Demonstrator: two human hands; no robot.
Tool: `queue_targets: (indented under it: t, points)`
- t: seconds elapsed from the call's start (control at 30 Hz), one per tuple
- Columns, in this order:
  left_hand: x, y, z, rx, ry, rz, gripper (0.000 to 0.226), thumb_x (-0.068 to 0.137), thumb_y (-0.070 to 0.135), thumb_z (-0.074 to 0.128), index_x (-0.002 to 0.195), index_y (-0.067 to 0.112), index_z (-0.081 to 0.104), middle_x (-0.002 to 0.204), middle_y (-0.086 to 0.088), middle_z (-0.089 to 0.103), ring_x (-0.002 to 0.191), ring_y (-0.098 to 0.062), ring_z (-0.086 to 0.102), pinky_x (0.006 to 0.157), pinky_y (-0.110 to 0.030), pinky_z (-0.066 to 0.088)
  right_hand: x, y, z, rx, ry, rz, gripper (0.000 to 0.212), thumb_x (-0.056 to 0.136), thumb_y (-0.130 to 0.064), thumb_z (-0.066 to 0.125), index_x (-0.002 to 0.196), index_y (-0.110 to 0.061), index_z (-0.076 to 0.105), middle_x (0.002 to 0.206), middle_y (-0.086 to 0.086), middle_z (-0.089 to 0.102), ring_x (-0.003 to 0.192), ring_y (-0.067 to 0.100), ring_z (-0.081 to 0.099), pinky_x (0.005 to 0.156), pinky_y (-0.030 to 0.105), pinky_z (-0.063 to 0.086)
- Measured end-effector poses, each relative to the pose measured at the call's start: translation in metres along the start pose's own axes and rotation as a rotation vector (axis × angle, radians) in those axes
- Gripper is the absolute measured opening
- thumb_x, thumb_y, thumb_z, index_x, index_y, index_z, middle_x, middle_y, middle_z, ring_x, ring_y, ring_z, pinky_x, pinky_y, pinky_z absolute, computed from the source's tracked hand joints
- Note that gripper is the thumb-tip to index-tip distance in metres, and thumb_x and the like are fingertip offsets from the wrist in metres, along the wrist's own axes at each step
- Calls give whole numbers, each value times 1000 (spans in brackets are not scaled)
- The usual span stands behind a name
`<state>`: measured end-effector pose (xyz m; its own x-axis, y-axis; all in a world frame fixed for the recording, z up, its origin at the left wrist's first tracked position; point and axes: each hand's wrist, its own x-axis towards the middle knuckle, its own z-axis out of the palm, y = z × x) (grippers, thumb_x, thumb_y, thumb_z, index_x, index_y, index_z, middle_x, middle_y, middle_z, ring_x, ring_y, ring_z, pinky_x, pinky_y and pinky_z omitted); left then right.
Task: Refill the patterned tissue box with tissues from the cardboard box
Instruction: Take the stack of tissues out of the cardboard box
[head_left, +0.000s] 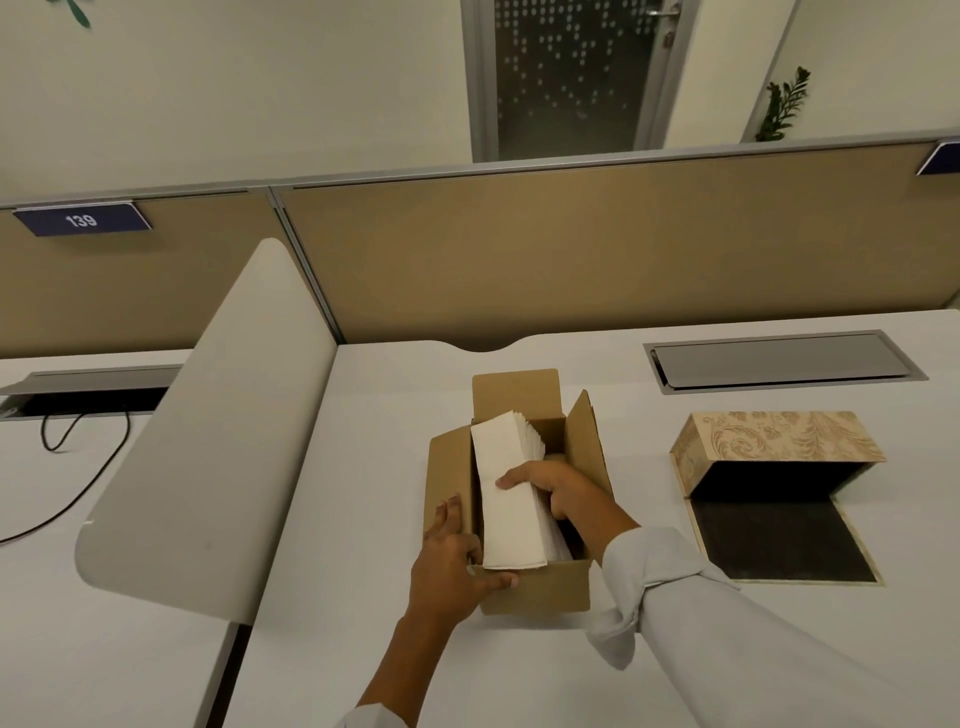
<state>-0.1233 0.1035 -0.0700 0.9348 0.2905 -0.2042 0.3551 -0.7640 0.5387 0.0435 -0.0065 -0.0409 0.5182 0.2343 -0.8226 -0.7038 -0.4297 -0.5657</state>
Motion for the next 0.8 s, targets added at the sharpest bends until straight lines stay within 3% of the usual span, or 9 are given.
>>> queue_targets:
  t: [0.17,0.27,0.37,0.5,0.57,0.67,0.8]
  points:
    - [-4,6,-8,-17,0,16,62,52,72,77,86,24,55,163,-2,18,151,-24,10,114,-46,35,-14,-3,-12,63,-60,-84,78,55,-21,93,122,-8,55,118,15,64,110,34,59,103,52,46]
    - [-7,13,-24,-120,-13,-19,101,42,78,77,120,24,44,152,-3,38,140,-27,34,107,-44,43,-30,-10,-24,111,-128,-158,75,55,-23,92,120,-12,57,115,14,67,108,33,61,102,53,47]
    - [-9,27,-43,-318,-12,-35,129,35,89,68,141,28,29,150,3,37,135,-24,41,106,-41,41,-53,-18,-39,163,-191,-226,68,58,-28,90,117,-16,58,112,14,70,107,32,64,93,49,52]
    - [-5,66,-70,-743,-80,-46,137,33,97,56,145,25,27,157,-4,32,141,-29,36,115,-50,33,-86,-21,-61,244,-280,-300,60,62,-31,86,114,-19,58,106,13,71,103,31,67,78,43,58]
    - [-2,91,-76,-981,-145,-72,131,35,92,63,140,17,37,148,-9,46,133,-32,48,113,-56,35,-102,-20,-71,297,-304,-353,61,64,-31,84,117,-19,56,108,14,69,102,31,67,76,43,59]
    - [-3,126,-72,-1045,-243,-94,110,44,79,75,130,14,50,126,-11,65,114,-32,64,102,-54,49,-121,-11,-87,415,-300,-433,60,67,-29,80,120,-17,55,109,16,68,102,33,67,76,45,60]
    - [-11,153,-46,-1268,-317,-116,56,63,54,77,106,18,70,98,-5,77,95,-27,72,81,-44,61,-136,9,-114,644,-214,-488,66,66,-25,79,126,-9,58,116,19,71,111,39,65,96,52,54]
